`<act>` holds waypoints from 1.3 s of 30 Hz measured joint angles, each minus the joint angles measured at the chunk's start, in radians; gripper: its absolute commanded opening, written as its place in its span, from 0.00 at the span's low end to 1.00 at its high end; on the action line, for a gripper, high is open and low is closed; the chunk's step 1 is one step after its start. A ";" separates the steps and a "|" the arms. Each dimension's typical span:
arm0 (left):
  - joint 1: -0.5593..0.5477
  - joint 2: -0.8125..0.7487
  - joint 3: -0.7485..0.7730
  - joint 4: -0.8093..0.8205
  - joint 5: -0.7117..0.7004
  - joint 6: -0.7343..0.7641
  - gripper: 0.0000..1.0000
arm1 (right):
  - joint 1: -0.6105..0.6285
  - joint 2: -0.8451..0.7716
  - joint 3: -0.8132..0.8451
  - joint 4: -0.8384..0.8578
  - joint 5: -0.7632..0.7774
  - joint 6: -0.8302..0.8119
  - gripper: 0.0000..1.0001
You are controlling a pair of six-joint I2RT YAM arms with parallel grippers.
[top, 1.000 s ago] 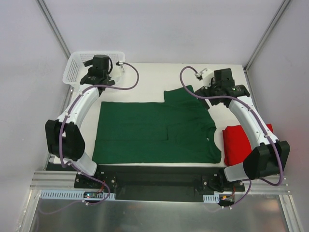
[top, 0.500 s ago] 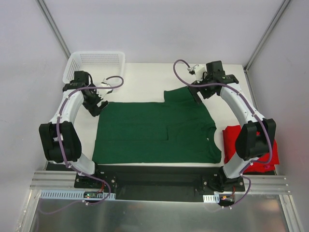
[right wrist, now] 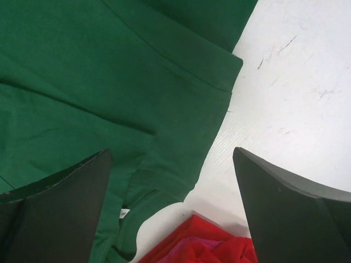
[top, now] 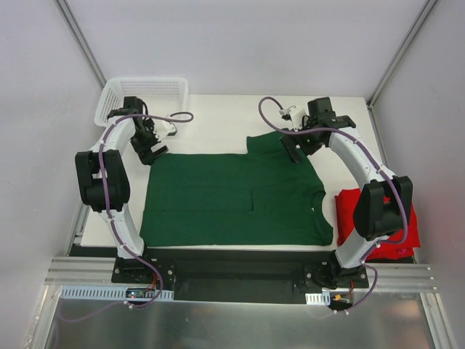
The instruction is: Fold and stack the t-shirts
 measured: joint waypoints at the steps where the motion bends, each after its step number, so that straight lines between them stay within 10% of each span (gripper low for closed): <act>1: -0.007 0.014 0.006 0.005 -0.019 0.013 0.98 | 0.000 -0.001 -0.002 -0.004 0.000 -0.003 0.96; 19: -0.084 0.117 0.024 0.115 -0.174 0.337 0.99 | 0.002 -0.011 -0.011 -0.027 0.024 -0.040 0.96; 39: -0.084 0.217 0.101 0.079 -0.175 0.381 0.99 | 0.006 0.053 -0.009 -0.040 0.038 -0.043 0.96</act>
